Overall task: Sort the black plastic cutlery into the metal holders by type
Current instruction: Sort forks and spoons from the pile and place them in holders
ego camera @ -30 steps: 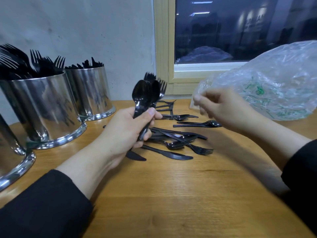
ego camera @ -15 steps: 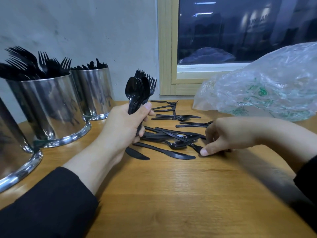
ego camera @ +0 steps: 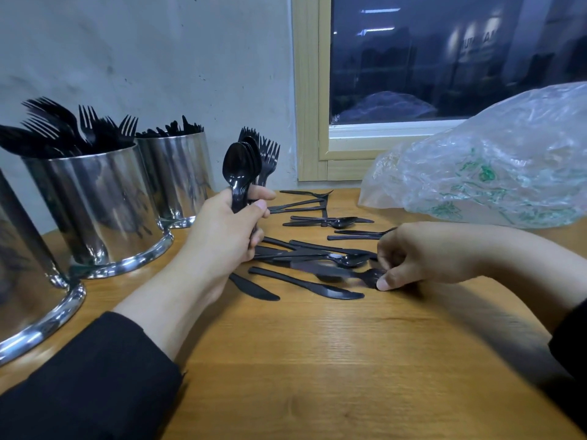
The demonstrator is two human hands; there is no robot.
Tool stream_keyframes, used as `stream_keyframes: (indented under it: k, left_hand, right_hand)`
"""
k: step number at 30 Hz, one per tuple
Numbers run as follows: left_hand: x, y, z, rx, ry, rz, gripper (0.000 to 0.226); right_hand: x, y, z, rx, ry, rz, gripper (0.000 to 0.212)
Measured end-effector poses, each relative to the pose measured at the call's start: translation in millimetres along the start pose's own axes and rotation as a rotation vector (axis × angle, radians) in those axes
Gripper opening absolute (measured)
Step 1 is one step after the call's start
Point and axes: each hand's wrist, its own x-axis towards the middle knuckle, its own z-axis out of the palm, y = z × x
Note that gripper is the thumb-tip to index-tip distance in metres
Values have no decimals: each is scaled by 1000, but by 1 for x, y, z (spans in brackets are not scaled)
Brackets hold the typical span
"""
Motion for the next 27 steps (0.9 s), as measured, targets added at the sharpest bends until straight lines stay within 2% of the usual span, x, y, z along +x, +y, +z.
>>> stream_keyframes:
  k: [4,9,12,14,17,22,27]
  left_hand:
    - [0,0,0,27,-5,9,18]
    - [-3,1,0,78,-19,27,18]
    - [-4,2,2,101,-50,33,13]
    - [-6,3,4,124,-81,44,20]
    - [-10,4,7,136,-127,39,26]
    - [-14,2,12,256,-222,51,22]
    - [-17,2,16,344,-314,65,14]
  right_hand:
    - [-1,4,0,190,127,-108,19]
    - [-3,2,-7,402,503,-223,5]
    - [-2,-7,-5,388,541,-281,13]
    - [0,-12,-4,360,549,-300,18]
    - [0,-17,-2,392,572,-310,14]
    - [4,-25,2,517,670,-269,5]
    - [9,-34,4,685,750,-224,5]
